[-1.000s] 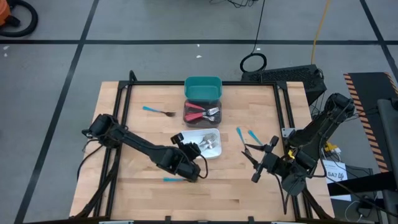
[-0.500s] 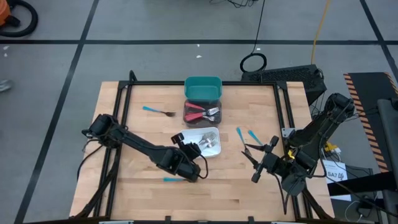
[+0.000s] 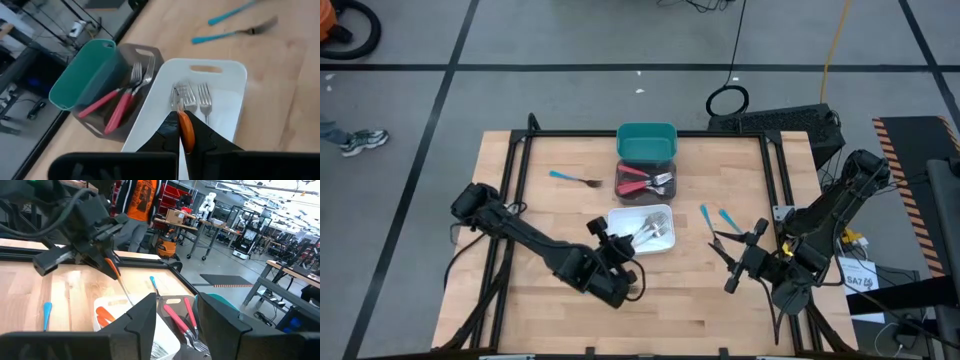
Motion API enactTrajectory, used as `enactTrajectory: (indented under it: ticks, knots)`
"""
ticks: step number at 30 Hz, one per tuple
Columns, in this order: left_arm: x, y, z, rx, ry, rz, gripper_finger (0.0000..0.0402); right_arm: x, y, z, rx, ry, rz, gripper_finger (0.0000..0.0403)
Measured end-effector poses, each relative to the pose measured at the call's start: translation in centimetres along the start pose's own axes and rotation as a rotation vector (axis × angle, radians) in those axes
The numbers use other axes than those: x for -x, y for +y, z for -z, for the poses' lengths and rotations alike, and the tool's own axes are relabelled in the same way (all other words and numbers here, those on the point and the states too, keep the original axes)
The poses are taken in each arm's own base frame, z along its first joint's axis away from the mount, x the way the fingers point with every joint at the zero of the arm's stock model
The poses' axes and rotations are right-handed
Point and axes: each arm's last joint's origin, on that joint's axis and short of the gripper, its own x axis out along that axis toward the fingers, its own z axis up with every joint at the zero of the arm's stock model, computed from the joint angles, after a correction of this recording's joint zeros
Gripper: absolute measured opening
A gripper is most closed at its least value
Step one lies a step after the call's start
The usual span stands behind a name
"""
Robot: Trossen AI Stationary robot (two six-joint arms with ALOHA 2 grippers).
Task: Sort silverware by color (type)
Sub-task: Put the orange fork into the white bin
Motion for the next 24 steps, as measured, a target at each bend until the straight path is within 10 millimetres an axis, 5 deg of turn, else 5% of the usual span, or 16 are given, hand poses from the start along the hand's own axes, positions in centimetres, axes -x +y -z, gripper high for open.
enactTrajectory:
  ticks: [3, 14, 24]
  knots:
    - [0.5, -0.5, 0.4, 0.081, -0.071, -0.052, 0.0003, 0.0, 0.0, 0.0, -0.001, 0.000, 0.000, 0.0139]
    - [-2.3, -3.0, 4.5, 0.221, -0.140, -0.179, 0.0003, 0.0, 0.0, 0.0, 0.000, 0.001, -0.006, 0.0139]
    - [-2.9, -4.2, 4.1, 0.244, -0.154, -0.132, 0.0003, 0.0, 0.0, 0.0, 0.001, 0.001, -0.007, 0.0139]
